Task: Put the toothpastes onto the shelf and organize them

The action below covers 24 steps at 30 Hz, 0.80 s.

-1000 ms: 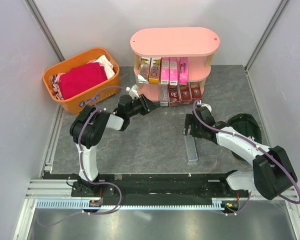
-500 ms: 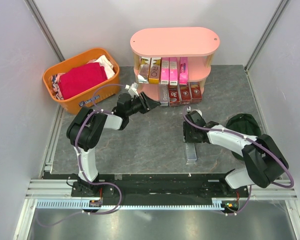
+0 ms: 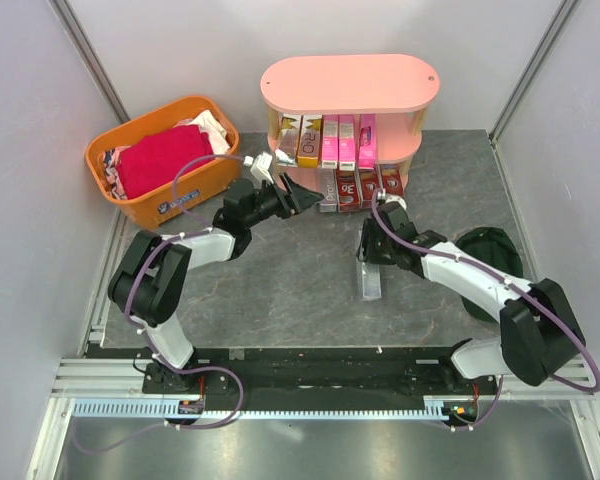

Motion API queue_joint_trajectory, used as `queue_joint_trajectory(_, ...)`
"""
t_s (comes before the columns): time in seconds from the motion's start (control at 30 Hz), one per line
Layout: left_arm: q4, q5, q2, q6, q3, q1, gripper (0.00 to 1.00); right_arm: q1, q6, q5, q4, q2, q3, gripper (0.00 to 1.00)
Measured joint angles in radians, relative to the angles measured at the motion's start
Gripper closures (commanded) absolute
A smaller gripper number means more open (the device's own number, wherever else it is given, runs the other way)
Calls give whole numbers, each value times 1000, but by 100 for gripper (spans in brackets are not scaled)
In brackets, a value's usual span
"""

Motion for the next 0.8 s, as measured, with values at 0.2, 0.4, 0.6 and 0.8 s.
queue_joint_trajectory(0.2,-36,1,-53,29,2,-39,25,-76,61,-40,72,-56,30,84)
queue_joint_trajectory(0.4,-111,1,-90,76,58,-107,24,-177,164,-53,148,-145,30,90)
queue_joint_trajectory(0.6,-187,-28,-150,153,123,-197,24,-275,300,-59,266,-241,32,96)
queue_joint_trajectory(0.8,-233,-83,-206,235,151,-279,23,-380,528,-93,479,-314,-40,97)
